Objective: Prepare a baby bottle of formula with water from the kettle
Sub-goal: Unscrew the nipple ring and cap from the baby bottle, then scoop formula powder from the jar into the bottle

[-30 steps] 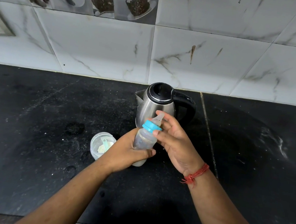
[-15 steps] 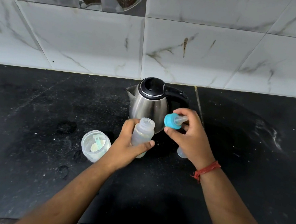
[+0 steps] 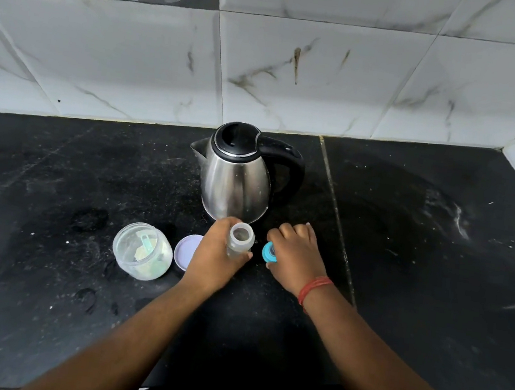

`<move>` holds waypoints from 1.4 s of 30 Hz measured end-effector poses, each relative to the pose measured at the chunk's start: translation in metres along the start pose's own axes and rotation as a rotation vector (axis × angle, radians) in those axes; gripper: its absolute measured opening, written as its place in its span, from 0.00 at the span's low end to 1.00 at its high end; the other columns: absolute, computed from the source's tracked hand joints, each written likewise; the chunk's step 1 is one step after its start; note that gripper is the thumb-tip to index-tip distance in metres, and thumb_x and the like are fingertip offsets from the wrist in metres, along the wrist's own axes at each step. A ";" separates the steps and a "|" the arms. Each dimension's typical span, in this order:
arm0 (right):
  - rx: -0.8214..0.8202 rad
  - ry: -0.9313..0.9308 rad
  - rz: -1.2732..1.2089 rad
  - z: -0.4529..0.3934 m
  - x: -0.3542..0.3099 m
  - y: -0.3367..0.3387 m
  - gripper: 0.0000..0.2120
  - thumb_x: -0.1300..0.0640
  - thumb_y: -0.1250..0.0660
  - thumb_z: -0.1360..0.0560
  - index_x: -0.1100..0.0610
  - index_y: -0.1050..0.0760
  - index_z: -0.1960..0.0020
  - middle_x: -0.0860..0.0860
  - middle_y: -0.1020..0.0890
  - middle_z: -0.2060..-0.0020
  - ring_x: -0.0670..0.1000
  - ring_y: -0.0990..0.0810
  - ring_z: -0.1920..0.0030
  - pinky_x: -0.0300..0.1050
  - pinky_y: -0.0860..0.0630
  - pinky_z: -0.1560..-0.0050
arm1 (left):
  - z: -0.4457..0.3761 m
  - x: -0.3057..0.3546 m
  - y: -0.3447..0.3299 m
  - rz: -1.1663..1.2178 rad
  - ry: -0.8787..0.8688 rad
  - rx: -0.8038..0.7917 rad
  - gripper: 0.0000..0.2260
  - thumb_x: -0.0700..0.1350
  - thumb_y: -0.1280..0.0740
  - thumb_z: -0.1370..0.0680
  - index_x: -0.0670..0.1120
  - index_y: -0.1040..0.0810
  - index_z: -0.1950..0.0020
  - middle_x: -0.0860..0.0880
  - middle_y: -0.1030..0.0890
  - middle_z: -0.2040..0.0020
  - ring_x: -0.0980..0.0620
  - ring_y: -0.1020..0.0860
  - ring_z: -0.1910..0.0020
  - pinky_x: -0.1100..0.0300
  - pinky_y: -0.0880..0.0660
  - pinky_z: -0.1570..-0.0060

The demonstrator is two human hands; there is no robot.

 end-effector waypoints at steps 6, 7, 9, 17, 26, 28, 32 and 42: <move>-0.082 0.026 0.061 -0.010 -0.003 -0.004 0.26 0.48 0.25 0.28 0.51 0.28 0.33 0.51 0.24 0.38 0.58 0.29 0.35 0.63 0.45 0.22 | -0.007 -0.011 -0.007 -0.048 0.055 -0.032 0.17 0.40 0.25 0.30 0.52 0.25 0.47 0.51 0.19 0.52 0.54 0.21 0.55 0.57 0.24 0.53; -0.090 0.025 0.063 -0.012 -0.003 -0.005 0.26 0.48 0.25 0.28 0.51 0.28 0.33 0.51 0.24 0.38 0.58 0.29 0.35 0.64 0.46 0.22 | -0.008 -0.013 -0.007 -0.046 0.072 -0.028 0.16 0.40 0.25 0.30 0.52 0.25 0.47 0.51 0.19 0.52 0.53 0.21 0.55 0.56 0.24 0.53; -0.106 0.024 0.071 -0.014 -0.003 -0.005 0.27 0.47 0.26 0.28 0.51 0.29 0.32 0.51 0.24 0.37 0.58 0.29 0.34 0.64 0.46 0.22 | -0.008 -0.014 -0.007 -0.037 0.093 -0.018 0.17 0.38 0.24 0.29 0.51 0.25 0.46 0.50 0.19 0.51 0.52 0.20 0.53 0.56 0.23 0.52; -0.096 -0.030 0.005 -0.011 0.002 0.008 0.35 0.42 0.25 0.30 0.49 0.33 0.27 0.50 0.26 0.33 0.58 0.32 0.30 0.63 0.45 0.22 | 0.000 -0.016 0.003 -0.059 0.073 -0.055 0.35 0.43 0.19 0.30 0.47 0.33 0.29 0.52 0.24 0.38 0.58 0.23 0.40 0.62 0.27 0.38; 0.237 0.082 -0.340 -0.016 -0.045 0.070 0.20 0.54 0.26 0.26 0.54 0.24 0.36 0.50 0.22 0.40 0.54 0.29 0.36 0.48 0.27 0.36 | 0.030 0.010 0.076 -0.124 -0.065 0.131 0.29 0.54 0.28 0.22 0.50 0.33 0.25 0.59 0.30 0.31 0.71 0.32 0.34 0.78 0.39 0.37; 0.255 0.146 -0.424 -0.022 -0.074 0.076 0.17 0.55 0.26 0.26 0.55 0.24 0.38 0.49 0.21 0.42 0.54 0.27 0.37 0.48 0.26 0.39 | 0.034 0.008 0.094 -0.201 -0.102 0.150 0.29 0.54 0.29 0.22 0.48 0.33 0.24 0.56 0.29 0.28 0.64 0.31 0.30 0.77 0.40 0.35; 0.170 0.242 -0.516 -0.032 -0.123 0.070 0.17 0.56 0.28 0.24 0.54 0.24 0.37 0.49 0.22 0.40 0.52 0.25 0.38 0.47 0.25 0.39 | 0.044 -0.007 0.128 -0.307 -0.176 0.206 0.29 0.56 0.32 0.22 0.44 0.31 0.25 0.51 0.28 0.26 0.55 0.35 0.23 0.66 0.41 0.25; -0.022 0.288 -0.422 -0.039 -0.177 0.027 0.15 0.62 0.37 0.21 0.47 0.26 0.38 0.44 0.24 0.40 0.52 0.21 0.44 0.57 0.21 0.50 | 0.057 -0.076 0.156 -0.267 0.000 0.066 0.51 0.74 0.30 0.32 0.43 0.40 0.21 0.48 0.41 0.20 0.54 0.45 0.19 0.53 0.41 0.22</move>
Point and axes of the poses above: each hand's wrist, its own z-axis away from the middle knuckle, its own y-axis out of the back of the hand, x = y × z, the point moved 4 cm from there along -z, towards the middle knuckle
